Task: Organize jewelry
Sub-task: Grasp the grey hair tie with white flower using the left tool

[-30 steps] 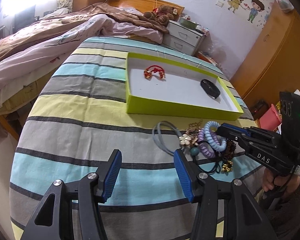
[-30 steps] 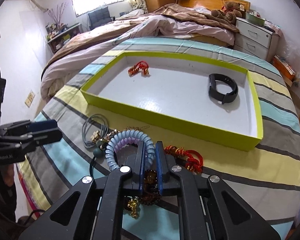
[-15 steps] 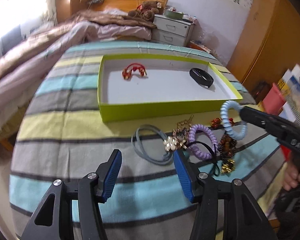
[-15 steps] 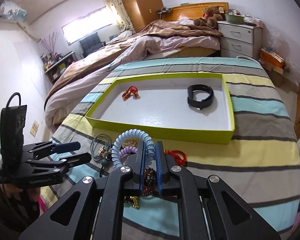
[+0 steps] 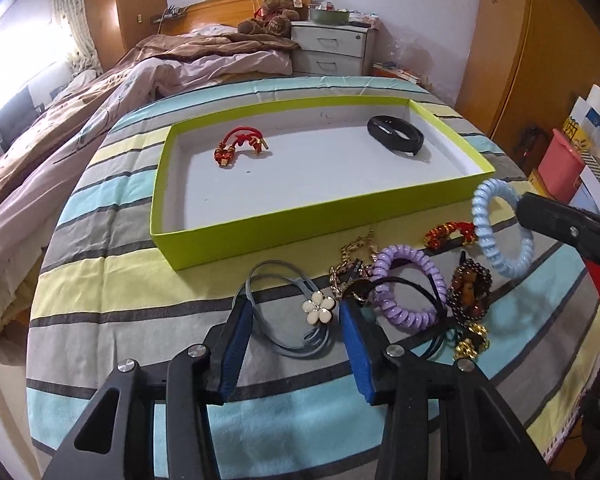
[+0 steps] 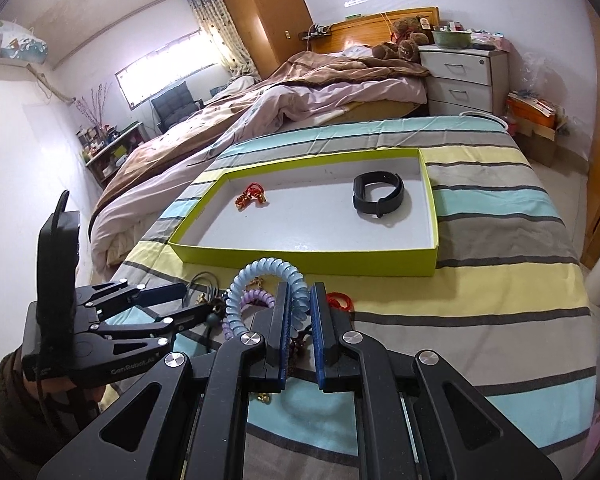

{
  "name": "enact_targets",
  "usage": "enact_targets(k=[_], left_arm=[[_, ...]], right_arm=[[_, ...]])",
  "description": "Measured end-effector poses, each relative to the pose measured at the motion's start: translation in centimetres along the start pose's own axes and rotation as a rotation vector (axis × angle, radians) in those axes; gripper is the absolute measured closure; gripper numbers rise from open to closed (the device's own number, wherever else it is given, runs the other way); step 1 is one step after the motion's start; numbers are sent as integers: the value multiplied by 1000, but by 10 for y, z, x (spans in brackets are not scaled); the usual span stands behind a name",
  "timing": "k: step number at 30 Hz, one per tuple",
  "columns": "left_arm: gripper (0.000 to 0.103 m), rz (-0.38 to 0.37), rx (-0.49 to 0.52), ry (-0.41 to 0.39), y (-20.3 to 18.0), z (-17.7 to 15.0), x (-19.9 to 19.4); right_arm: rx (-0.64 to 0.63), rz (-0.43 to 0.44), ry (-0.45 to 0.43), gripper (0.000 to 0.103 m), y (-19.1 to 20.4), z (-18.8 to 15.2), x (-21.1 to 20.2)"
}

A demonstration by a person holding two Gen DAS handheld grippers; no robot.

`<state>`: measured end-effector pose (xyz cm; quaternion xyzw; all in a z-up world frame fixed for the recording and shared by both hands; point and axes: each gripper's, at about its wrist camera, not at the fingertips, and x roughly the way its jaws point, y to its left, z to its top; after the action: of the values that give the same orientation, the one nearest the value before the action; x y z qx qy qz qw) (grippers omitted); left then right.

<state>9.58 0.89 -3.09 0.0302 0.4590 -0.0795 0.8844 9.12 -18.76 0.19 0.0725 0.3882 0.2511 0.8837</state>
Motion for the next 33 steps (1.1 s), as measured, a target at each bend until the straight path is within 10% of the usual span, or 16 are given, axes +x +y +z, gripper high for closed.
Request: enact_targets(k=[9, 17, 33], left_arm=[[58, -10, -19, -10, -1, 2, 5], [83, -38, -61, -23, 8, 0, 1], [86, -45, -110, -84, 27, -5, -25]], right_arm=[[4, 6, 3, 93, 0, -3, 1], [7, 1, -2, 93, 1, -4, -1], [6, -15, -22, 93, 7, -2, -8]])
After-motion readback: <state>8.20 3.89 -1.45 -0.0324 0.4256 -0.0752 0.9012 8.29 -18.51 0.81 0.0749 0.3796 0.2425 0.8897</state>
